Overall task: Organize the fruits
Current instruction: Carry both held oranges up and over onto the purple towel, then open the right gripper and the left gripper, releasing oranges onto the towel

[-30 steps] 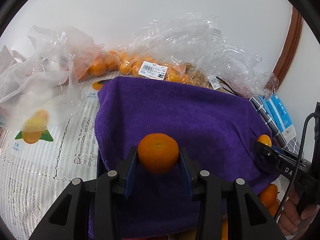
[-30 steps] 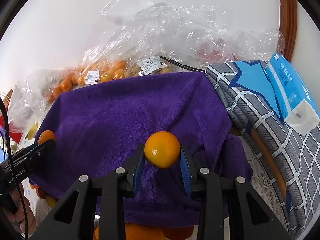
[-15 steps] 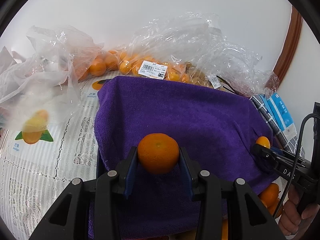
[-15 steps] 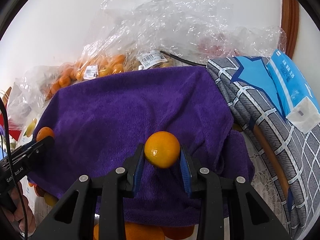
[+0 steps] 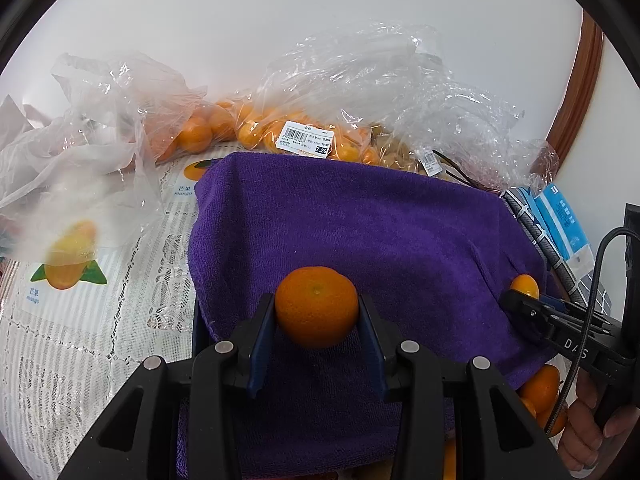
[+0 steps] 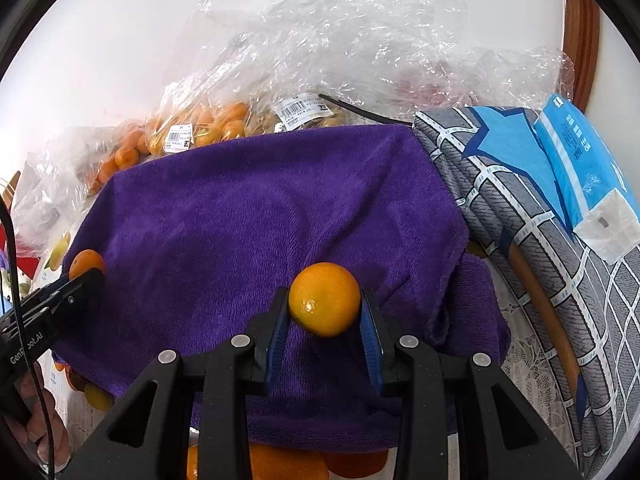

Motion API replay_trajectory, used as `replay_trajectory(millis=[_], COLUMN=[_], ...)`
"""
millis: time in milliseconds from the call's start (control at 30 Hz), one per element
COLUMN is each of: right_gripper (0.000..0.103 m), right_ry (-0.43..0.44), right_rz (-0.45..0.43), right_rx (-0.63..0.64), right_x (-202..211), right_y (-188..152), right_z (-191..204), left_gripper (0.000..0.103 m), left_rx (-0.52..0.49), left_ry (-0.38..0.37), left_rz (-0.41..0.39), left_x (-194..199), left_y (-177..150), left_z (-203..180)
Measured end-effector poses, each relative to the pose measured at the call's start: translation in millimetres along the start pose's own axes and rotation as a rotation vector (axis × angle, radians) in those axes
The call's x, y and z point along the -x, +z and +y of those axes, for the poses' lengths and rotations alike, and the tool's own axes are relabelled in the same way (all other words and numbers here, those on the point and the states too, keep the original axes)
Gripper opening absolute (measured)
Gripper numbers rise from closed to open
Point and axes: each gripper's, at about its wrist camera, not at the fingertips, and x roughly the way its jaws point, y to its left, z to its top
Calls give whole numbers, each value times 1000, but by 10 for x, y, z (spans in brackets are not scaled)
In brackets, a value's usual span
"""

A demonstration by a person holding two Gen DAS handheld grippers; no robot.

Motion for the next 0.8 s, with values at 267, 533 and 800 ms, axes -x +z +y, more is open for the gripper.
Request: replay_trajectory(millis=[267, 533, 800], right_gripper=[34, 36, 48], right_ry=[2, 17, 37], right_rz=[3, -1, -30], right_rx=[2, 2, -8], right_x=[-4, 14, 98], right_y=[-3, -2, 9], right_z=[0, -16, -35], left_gripper=[39, 44, 50], left_rx=[6, 14, -1], left_ry=[-16, -38, -64], left_rz=[-1, -5, -58], left_x=[-1, 38, 176], left_y=[2, 15, 24], left_z=[6, 11, -45])
